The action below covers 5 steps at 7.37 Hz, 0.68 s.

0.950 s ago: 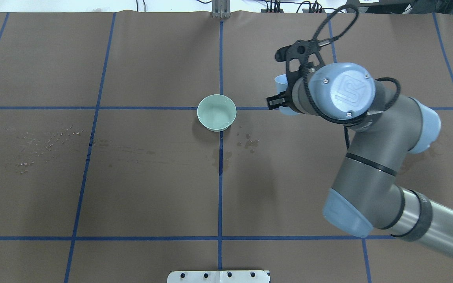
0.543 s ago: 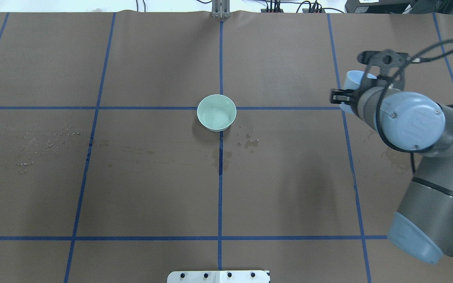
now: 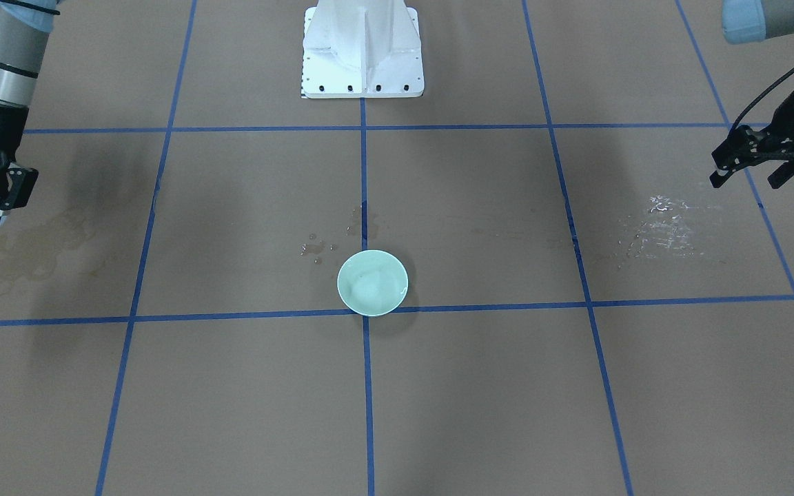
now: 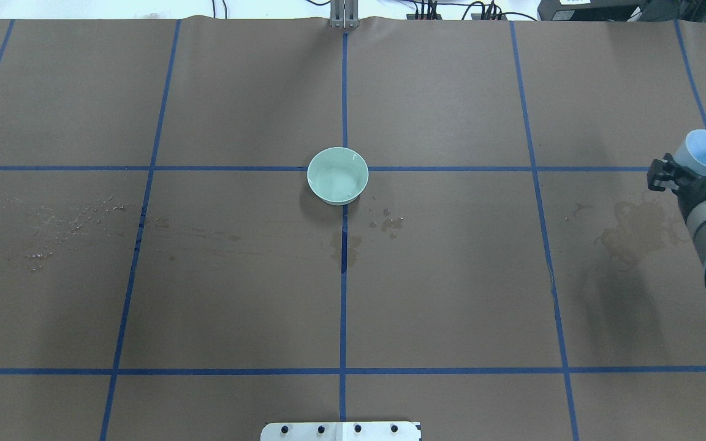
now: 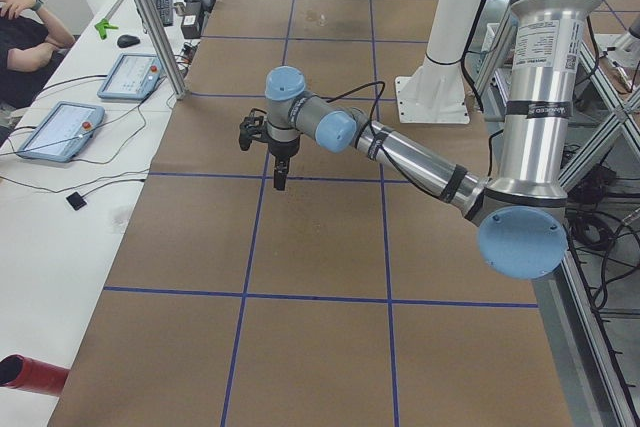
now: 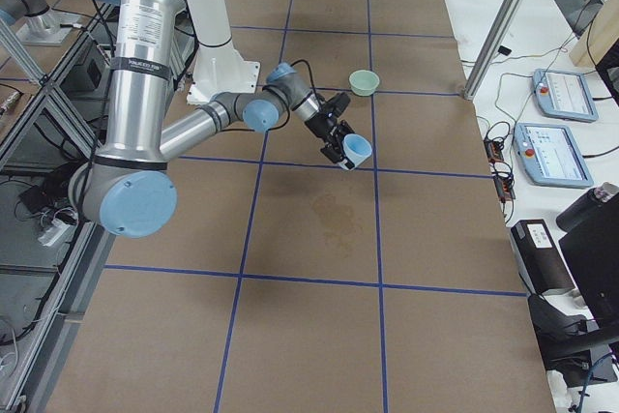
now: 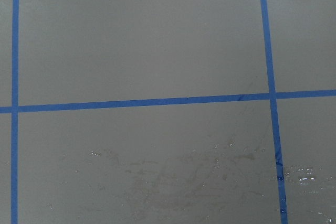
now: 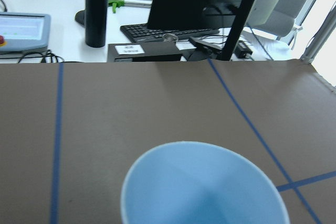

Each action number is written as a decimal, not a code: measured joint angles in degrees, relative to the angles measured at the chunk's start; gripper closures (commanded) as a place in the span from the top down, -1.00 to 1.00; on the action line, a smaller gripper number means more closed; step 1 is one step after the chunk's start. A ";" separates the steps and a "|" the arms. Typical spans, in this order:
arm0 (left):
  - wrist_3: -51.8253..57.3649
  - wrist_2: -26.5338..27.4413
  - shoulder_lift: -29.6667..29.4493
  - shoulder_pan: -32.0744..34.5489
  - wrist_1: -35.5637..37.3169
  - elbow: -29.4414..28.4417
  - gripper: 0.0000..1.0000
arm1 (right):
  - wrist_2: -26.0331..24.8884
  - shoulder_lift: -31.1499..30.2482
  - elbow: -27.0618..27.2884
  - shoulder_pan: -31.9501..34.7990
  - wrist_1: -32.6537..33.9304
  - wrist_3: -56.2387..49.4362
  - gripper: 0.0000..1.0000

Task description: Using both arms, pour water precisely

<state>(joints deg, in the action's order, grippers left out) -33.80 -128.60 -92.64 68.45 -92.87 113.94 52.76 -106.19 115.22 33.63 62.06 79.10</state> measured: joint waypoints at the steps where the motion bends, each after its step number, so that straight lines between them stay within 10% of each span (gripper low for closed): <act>1: -0.67 0.01 -0.05 -0.03 -0.02 0.21 1.00 | -3.08 -1.74 -7.84 -0.53 -11.09 0.09 -1.00; 5: -1.35 0.02 -0.18 -0.12 -0.08 0.25 1.00 | -9.19 -2.38 -22.12 -6.09 -28.77 1.25 -1.00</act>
<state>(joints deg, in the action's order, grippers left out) -35.15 -128.58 -92.81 68.32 -92.95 114.20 43.56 -108.56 93.10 27.54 33.29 80.35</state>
